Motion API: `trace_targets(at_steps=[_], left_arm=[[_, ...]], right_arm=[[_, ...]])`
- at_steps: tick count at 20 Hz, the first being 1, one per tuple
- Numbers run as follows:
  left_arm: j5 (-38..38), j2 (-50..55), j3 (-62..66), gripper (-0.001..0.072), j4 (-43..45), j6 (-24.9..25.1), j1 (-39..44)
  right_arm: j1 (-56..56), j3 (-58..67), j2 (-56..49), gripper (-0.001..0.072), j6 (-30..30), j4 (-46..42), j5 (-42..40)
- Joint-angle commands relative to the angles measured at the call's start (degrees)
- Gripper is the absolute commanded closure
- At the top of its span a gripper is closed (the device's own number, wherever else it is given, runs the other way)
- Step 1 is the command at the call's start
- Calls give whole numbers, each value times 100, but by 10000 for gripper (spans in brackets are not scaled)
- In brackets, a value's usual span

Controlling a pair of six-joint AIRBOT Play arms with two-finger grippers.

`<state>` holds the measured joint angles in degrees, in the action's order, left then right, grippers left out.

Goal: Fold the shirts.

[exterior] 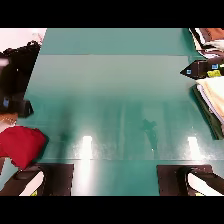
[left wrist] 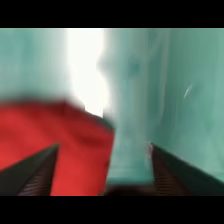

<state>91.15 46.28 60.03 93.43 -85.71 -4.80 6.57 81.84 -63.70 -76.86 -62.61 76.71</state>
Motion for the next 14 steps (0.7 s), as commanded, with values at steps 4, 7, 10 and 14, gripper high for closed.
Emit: trace_targets(at_steps=[4,7,10,14], left_arm=[[-310,-254,-2186,106,586,-247,-490],[-564,-251,-2804,106,634,-339,-490],[-501,-254,-2903,107,686,-763,-490],[-369,-254,-2723,666,680,-881,-490]], right_arm=[[4,4,0,696,-2,-4,-4],[4,4,-2,695,-2,-7,-4],[4,4,-2,695,-2,-7,-7],[4,4,-2,695,-2,-4,-17]])
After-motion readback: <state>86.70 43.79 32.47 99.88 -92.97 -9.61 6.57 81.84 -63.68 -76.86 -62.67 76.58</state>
